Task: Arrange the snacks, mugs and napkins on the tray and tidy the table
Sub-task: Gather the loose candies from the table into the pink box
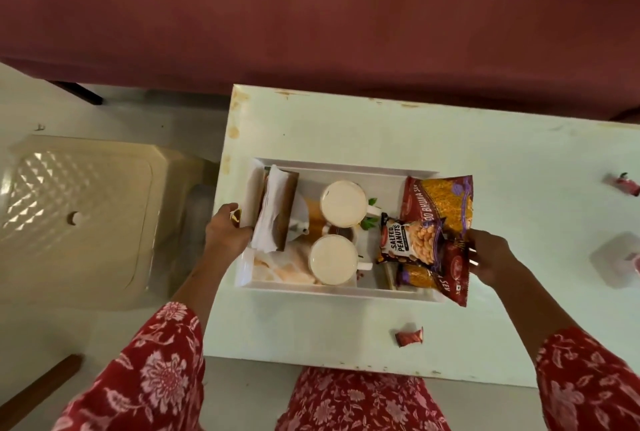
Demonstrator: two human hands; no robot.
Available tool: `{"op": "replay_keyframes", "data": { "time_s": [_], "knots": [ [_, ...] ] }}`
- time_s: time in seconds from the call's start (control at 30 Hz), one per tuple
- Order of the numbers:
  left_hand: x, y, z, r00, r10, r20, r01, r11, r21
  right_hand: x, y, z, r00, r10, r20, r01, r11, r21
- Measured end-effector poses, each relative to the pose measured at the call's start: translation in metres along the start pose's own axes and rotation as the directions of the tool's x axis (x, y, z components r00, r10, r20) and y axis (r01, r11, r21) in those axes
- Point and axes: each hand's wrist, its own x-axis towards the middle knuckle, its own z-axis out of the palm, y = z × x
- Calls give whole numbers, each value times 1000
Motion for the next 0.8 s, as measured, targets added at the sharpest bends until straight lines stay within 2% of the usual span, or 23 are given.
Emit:
{"op": "replay_keyframes", "data": {
  "time_s": [0.23, 0.53, 0.63, 0.8],
  "knots": [
    [-1, 2, 4, 1000, 14, 4, -14, 999, 33, 6, 1, 4, 1000, 3, -25, -3, 1000, -14],
    [24, -5, -7, 999, -46, -24, 44, 995, -84, 25, 1, -4, 998, 66, 5, -66, 998, -5],
    [29, -7, -10, 999, -49, -2, 49, 997, -63, 27, 0, -4, 997, 80, 18, -79, 995, -65],
    [29, -8, -8, 999, -20, -38, 18, 998, -53, 32, 0, -5, 999, 35, 27, -32, 994, -104]
  ]
}}
